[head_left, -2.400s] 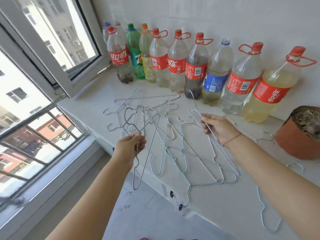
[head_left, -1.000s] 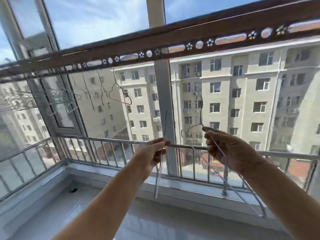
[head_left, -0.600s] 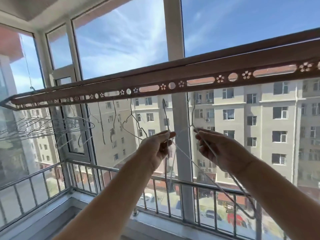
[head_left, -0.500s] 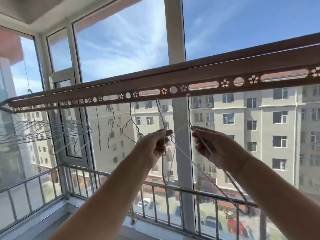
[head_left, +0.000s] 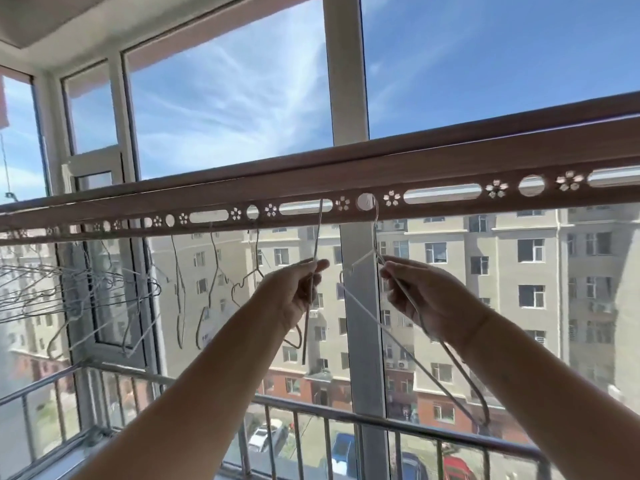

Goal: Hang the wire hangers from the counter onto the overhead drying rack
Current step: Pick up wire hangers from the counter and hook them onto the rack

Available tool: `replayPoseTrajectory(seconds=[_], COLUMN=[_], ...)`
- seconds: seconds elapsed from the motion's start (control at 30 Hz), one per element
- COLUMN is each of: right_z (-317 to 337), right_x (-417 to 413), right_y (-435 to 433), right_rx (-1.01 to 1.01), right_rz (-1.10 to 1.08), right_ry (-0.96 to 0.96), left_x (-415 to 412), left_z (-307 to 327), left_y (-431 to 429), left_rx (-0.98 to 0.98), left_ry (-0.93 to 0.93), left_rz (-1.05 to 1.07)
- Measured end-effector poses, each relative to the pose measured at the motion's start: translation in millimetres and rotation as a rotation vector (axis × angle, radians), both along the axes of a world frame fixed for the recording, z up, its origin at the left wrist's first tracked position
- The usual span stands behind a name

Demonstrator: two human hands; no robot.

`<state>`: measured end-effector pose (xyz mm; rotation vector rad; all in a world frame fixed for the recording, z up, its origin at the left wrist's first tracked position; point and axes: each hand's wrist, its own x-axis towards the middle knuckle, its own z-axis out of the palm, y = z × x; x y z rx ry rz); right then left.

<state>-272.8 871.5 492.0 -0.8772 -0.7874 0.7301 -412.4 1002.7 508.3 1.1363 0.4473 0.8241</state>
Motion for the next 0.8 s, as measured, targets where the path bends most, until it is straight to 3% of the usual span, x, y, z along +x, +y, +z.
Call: replayPoseTrajectory(seconds=[0.43,0.63,0.8], right_z=[-16.1,-31.4,-55.2], right_x=[1.7,-1.0,-10.3], right_y=[15.8,7.7,-3.2], right_rx=[-0.015,-0.047,-0.094], right_rz=[-0.082,-0.088,-0.153], right_ry=[0.004,-0.006,-0.018], left_x=[14.0,0.0,-16.4], left_z=[-15.1,-32.6,-47.4], left_y=[35.0,35.0,34.0], left_rx=[-0.064,0.016,-0.012], left_ry=[0.015,0.092,0.002], left_rz=[-0.131,-0.211,-0.145])
